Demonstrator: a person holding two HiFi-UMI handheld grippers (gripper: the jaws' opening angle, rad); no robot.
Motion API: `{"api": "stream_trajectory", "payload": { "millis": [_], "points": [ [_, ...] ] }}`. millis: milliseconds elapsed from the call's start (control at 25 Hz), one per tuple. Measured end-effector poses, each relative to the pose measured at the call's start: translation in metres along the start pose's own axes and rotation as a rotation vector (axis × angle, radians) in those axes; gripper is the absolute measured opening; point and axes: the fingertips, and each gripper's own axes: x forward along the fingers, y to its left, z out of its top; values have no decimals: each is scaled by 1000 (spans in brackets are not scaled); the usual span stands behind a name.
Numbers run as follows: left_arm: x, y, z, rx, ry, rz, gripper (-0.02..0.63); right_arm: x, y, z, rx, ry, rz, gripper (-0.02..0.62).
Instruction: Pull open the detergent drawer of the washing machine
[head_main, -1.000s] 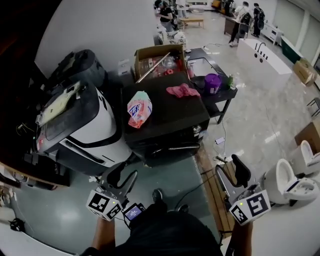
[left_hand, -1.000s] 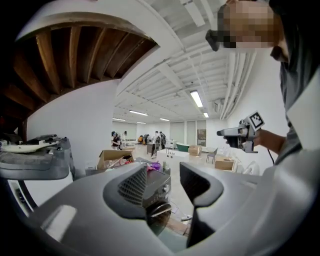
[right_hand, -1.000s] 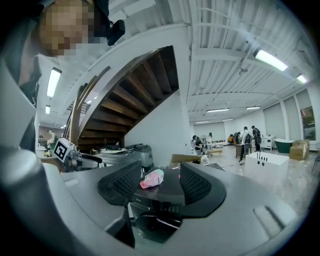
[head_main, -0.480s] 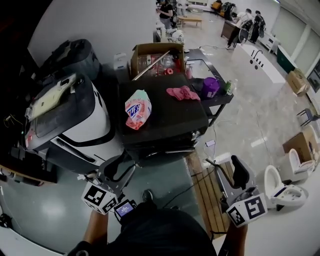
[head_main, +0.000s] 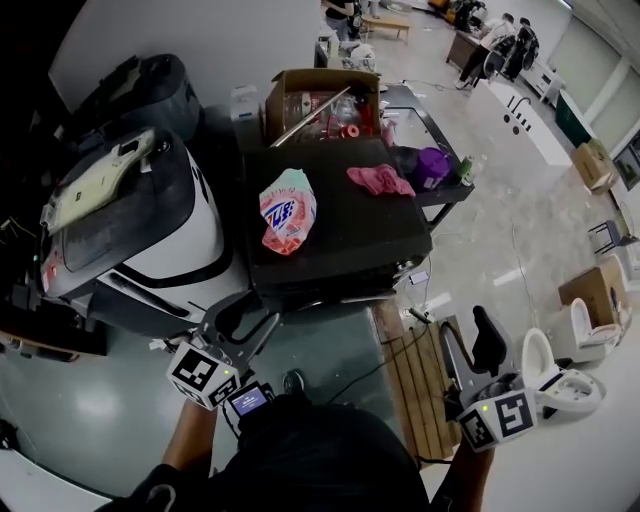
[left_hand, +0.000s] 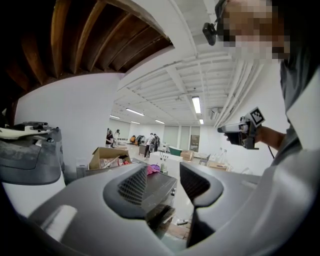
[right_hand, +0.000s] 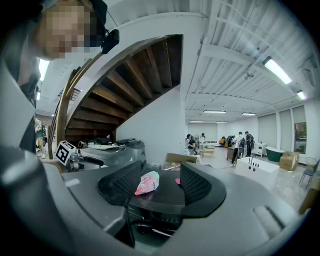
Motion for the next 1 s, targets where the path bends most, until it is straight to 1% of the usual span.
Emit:
{"api": "stream_trajectory", "payload": {
  "millis": [160, 360, 560, 680, 840, 1000],
  "points": [
    [9, 25, -7, -16, -10, -31, 256, 20, 17, 14, 24, -35, -8, 232],
    [15, 51, -6, -22, -29, -54, 256, 41, 31, 20, 2, -25, -28, 232],
    [12, 73, -13, -45, -33, -33, 256, 61, 38, 26, -18, -17, -13, 232],
    [7, 80, -14, -57, -41, -9, 256, 68, 33, 22, -61, 14, -12, 232],
    [2, 80, -21, -98, -41, 28, 256, 83, 38, 23, -56, 6, 62, 232],
    [-5, 78, -30, -179, -55, 87, 256, 93, 29, 17, -76, 31, 129, 232]
  ]
}}
